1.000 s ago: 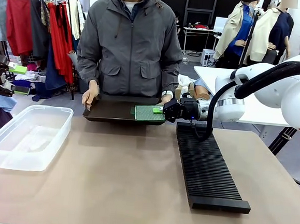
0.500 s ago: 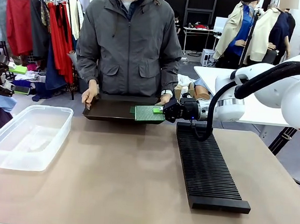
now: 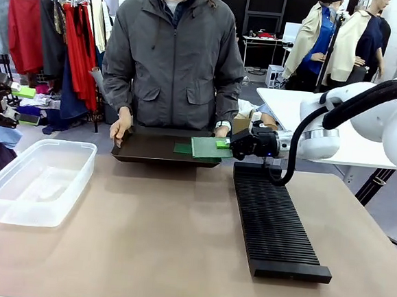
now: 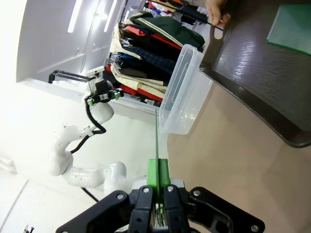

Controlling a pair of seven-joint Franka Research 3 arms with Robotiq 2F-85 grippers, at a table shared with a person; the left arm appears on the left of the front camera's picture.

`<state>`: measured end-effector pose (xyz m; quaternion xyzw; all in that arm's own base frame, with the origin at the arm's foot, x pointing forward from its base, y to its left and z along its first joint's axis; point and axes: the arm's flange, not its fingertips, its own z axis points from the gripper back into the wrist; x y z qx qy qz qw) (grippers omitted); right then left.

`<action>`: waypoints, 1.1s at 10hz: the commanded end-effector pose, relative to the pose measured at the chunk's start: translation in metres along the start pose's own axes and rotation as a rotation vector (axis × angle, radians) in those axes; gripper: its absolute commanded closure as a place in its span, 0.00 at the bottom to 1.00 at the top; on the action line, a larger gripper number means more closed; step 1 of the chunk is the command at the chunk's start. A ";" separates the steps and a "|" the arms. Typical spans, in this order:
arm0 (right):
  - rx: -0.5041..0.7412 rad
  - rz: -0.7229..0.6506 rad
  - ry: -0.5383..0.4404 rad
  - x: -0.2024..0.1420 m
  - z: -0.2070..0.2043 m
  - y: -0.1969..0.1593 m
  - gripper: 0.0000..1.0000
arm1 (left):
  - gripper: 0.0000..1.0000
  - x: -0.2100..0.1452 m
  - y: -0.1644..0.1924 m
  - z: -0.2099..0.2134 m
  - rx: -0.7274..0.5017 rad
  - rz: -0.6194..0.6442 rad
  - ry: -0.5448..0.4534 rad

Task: Sort PCBs into racks and boxes based on the side picked up.
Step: If the short side of the Blank PCB is picked up, insert it into the PCB Rack ; if the long side is picked up, place it in the Organizing box.

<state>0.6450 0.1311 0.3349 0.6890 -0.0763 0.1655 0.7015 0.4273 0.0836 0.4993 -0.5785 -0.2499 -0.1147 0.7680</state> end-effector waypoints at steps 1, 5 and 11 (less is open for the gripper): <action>0.011 0.043 0.013 0.000 0.023 0.012 1.00 | 0.00 0.000 -0.003 0.000 -0.007 0.009 -0.004; -0.013 0.182 -0.024 -0.008 0.079 0.025 1.00 | 0.00 0.000 -0.003 0.000 -0.007 0.009 -0.004; -0.021 0.625 0.092 -0.028 0.147 0.028 1.00 | 0.00 0.000 -0.003 0.000 -0.007 0.009 -0.004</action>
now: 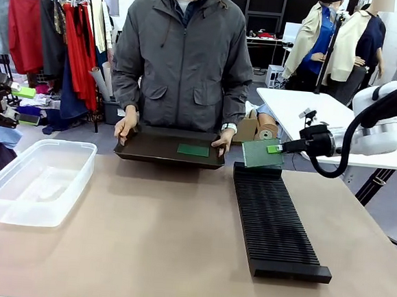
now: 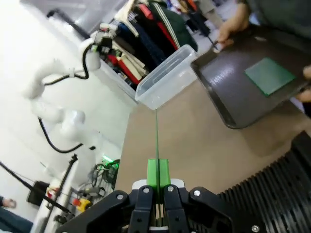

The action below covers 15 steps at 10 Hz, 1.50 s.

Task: Sort PCBs into racks and boxes based on the side picked up.
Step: If the short side of the Blank PCB is picked up, insert it into the PCB Rack ; if the long side is picked up, place it in the Organizing box.

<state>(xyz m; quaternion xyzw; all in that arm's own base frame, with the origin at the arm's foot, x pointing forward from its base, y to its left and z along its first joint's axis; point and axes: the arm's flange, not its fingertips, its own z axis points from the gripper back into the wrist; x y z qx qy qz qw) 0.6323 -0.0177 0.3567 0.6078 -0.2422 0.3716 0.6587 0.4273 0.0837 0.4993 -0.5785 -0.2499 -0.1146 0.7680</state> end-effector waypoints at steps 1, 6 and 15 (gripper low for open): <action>0.081 0.119 0.002 -0.008 0.003 0.005 1.00 | 0.00 0.000 -0.003 0.000 -0.007 0.009 -0.004; 0.070 0.367 -0.010 -0.020 0.006 0.005 1.00 | 0.00 0.000 -0.003 0.000 -0.007 0.009 -0.004; 0.005 0.496 -0.041 -0.057 0.021 -0.012 1.00 | 0.00 0.000 -0.003 0.000 -0.007 0.009 -0.004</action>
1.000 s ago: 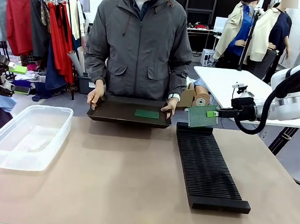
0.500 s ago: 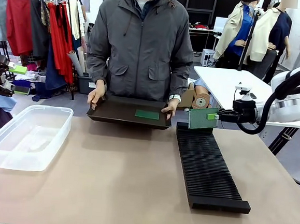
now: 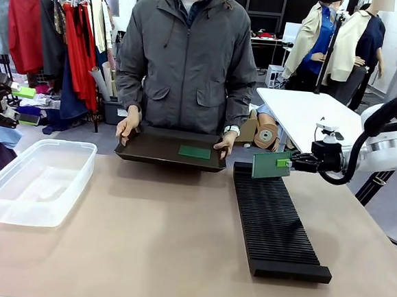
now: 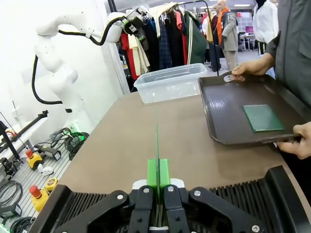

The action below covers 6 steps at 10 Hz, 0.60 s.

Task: Sort PCBs into racks and boxes based on the side picked up.
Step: If the short side of the Blank PCB is picked up, insert it into the PCB Rack ; if the long side is picked up, place it in the Organizing box.

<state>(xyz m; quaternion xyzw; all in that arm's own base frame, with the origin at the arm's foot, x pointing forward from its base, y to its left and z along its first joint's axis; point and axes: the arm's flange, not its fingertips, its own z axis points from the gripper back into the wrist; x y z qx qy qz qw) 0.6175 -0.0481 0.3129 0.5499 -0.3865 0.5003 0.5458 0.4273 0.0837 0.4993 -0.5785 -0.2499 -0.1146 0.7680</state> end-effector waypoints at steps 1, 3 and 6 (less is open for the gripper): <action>-0.016 0.042 -0.007 -0.014 0.003 0.007 1.00 | 0.00 0.000 -0.003 0.000 -0.007 0.009 -0.004; -0.029 0.038 -0.017 -0.030 0.006 0.007 1.00 | 0.00 0.000 -0.003 0.000 -0.007 0.009 -0.004; -0.055 0.043 -0.040 -0.053 0.007 0.003 1.00 | 0.00 0.000 -0.003 0.000 -0.007 0.009 -0.004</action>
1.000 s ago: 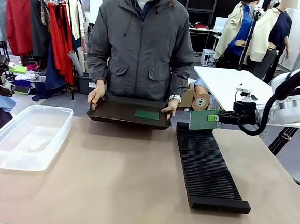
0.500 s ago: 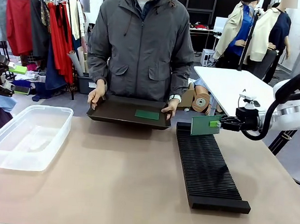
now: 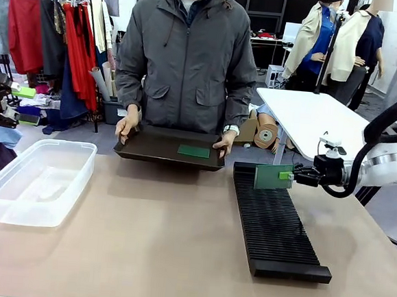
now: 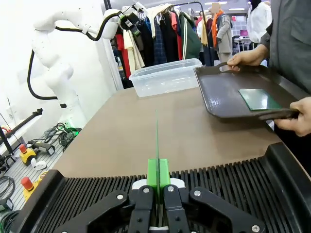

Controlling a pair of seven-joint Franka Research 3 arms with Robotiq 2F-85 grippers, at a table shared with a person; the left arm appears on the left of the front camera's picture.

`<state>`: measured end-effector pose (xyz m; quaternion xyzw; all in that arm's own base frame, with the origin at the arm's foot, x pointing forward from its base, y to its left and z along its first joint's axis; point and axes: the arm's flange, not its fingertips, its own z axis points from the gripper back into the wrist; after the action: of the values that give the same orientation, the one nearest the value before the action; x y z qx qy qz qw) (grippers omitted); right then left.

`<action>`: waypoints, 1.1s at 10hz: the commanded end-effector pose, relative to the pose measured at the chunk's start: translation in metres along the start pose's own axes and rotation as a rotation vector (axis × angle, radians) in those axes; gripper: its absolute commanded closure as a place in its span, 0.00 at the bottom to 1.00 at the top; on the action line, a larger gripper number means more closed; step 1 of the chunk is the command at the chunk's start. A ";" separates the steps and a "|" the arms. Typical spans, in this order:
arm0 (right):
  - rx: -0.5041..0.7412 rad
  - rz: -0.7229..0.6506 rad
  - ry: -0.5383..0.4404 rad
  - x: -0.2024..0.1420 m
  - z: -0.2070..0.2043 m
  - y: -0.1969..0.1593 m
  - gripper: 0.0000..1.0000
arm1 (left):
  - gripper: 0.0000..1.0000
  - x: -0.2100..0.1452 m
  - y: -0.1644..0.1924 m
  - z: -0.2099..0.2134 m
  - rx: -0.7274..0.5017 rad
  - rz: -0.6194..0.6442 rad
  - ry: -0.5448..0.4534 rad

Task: Sort PCBs into racks and boxes based on the side picked up.
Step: If the short side of the Blank PCB is picked up, insert it into the PCB Rack ; if the long side is picked up, place it in the Organizing box.

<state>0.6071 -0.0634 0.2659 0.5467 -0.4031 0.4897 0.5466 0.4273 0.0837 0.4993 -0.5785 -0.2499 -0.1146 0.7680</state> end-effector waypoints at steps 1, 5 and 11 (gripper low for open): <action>-0.040 0.046 -0.021 -0.009 -0.003 0.001 1.00 | 0.00 0.000 -0.003 0.000 -0.007 0.009 -0.004; -0.127 0.052 -0.016 -0.028 0.003 -0.007 1.00 | 0.00 0.000 -0.003 0.000 -0.007 0.009 -0.004; -0.173 0.070 -0.024 -0.038 0.005 -0.008 1.00 | 0.00 0.000 -0.003 0.000 -0.007 0.009 -0.004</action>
<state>0.6148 -0.0742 0.2277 0.5028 -0.4558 0.4651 0.5684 0.4273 0.0837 0.4993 -0.5785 -0.2499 -0.1146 0.7680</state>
